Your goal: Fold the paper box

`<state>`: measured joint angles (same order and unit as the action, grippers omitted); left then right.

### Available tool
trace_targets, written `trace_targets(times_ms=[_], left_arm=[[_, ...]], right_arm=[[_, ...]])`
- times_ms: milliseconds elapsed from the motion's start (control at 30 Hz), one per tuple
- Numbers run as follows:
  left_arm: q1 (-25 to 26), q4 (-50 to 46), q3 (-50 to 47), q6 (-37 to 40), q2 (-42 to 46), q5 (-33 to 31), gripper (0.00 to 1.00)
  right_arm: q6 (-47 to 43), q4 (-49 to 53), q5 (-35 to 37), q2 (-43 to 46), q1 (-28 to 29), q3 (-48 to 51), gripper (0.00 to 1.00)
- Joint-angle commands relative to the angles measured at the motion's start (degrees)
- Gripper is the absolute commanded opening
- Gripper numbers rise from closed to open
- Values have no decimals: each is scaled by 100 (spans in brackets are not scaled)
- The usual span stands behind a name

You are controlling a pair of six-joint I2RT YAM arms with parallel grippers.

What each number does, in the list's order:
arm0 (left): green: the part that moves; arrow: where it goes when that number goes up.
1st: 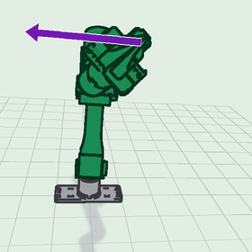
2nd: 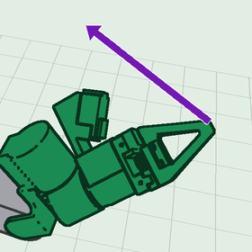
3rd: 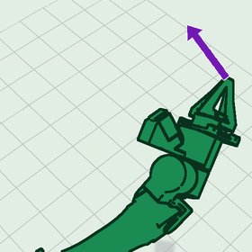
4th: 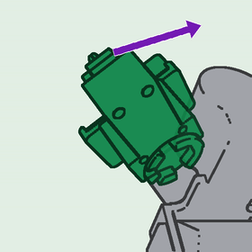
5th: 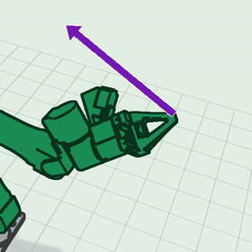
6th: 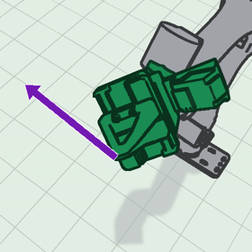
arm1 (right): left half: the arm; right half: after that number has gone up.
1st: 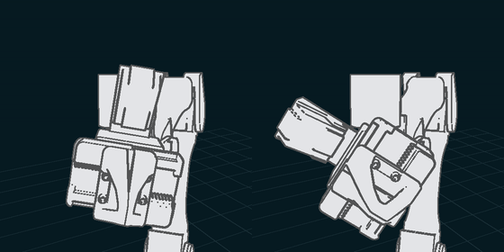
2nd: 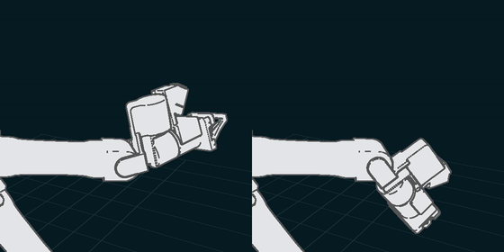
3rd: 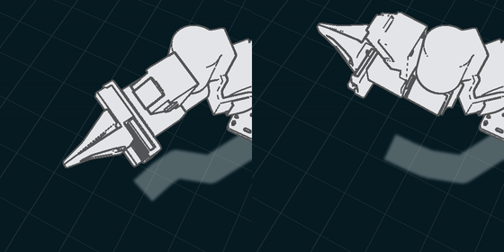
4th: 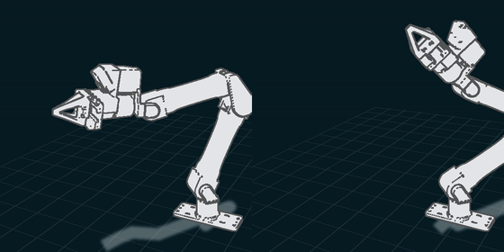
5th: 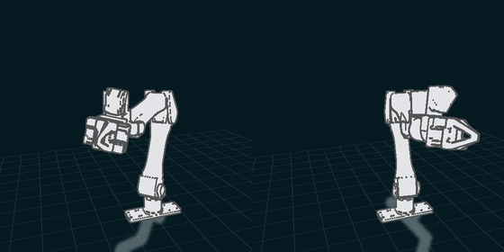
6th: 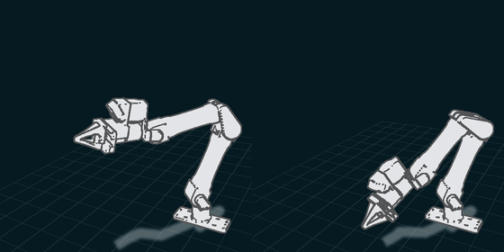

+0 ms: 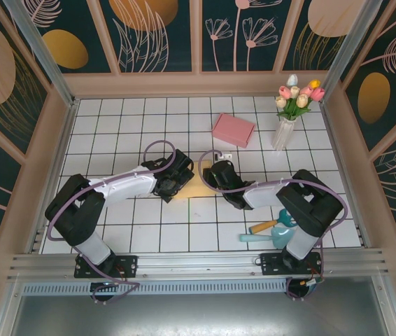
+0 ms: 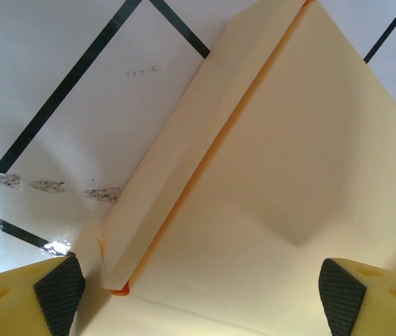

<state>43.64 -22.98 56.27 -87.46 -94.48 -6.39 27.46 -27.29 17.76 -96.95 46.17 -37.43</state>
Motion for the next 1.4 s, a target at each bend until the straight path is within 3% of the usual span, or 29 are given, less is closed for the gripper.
trace_targets(times_ms=[0,133,700,967,1367], left_arm=[[82,199,135,-201,-71,235,86],[82,303,68,-254,-37,343,83],[123,259,216,-592,307,501,85],[136,86,218,-424,197,-15,85],[125,250,-24,-418,-63,-200,83]], right_arm=[[61,347,-232,-288,59,181,51],[68,329,-238,-337,58,175,51],[165,211,-260,-465,59,201,51],[154,198,-264,-448,61,236,51],[162,97,-316,-390,64,350,51]])
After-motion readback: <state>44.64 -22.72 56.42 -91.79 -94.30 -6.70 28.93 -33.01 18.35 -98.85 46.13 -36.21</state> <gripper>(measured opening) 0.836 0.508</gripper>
